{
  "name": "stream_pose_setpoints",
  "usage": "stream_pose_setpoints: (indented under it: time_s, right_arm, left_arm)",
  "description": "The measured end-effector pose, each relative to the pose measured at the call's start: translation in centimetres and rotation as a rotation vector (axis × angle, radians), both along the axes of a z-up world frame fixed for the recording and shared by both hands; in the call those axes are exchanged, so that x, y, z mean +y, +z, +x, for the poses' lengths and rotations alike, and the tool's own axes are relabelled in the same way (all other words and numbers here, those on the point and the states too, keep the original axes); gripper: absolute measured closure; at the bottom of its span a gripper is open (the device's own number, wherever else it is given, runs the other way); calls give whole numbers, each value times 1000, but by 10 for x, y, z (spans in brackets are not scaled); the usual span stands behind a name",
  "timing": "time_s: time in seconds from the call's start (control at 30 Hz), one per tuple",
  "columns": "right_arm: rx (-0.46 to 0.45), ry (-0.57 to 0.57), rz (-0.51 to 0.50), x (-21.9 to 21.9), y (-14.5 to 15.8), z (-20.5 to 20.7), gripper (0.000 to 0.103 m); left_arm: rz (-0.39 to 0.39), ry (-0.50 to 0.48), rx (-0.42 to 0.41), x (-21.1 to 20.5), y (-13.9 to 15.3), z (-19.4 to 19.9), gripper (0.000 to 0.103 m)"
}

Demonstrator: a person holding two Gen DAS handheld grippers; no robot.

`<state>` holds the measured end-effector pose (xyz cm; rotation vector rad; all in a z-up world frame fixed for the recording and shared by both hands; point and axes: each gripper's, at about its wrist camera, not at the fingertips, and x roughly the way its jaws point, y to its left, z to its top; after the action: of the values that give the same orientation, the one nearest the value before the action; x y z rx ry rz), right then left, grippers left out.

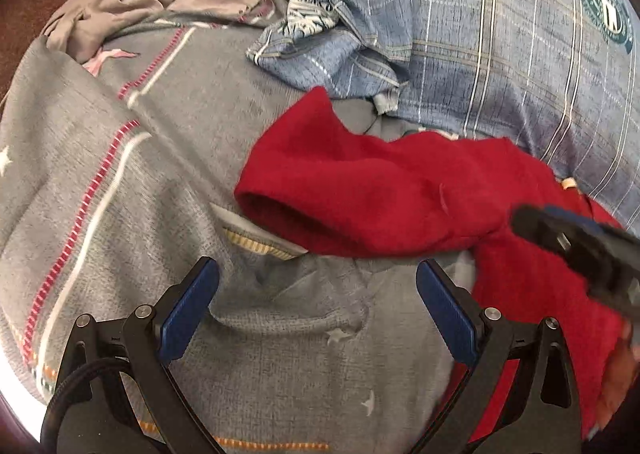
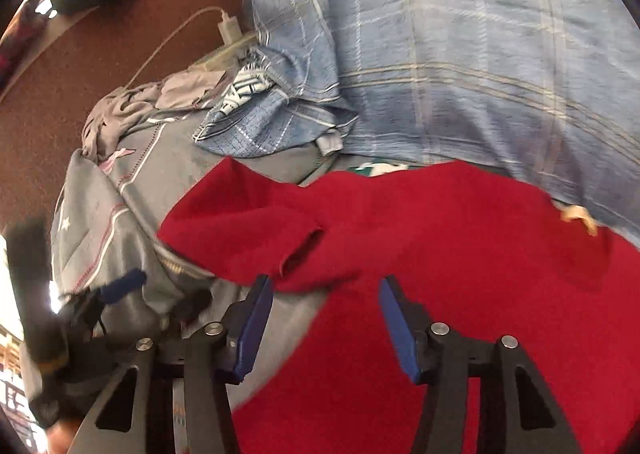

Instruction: Fold small clothes

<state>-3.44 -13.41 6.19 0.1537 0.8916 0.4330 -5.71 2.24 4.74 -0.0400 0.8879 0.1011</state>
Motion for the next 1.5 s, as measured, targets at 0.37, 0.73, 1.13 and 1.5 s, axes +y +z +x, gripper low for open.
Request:
stream_pose_setpoints:
  time_s: [0.37,0.73,1.13,1.5]
  right_arm:
    - [161,123,46,43,-41,65,50]
    - [24,65,-26,26,-14,44,100]
    - [-182,-339,-109,-167,82,-13,100]
    - [13,-643,-229,-293,18,-48,100]
  left_arm:
    - [-4,4,11,11,-4,8,3]
    - [-47,26,-28,21,2,5,3]
    - [-32,12,-38,5,0,5,3]
    - [1,-105,-27,-39,-7,4,3]
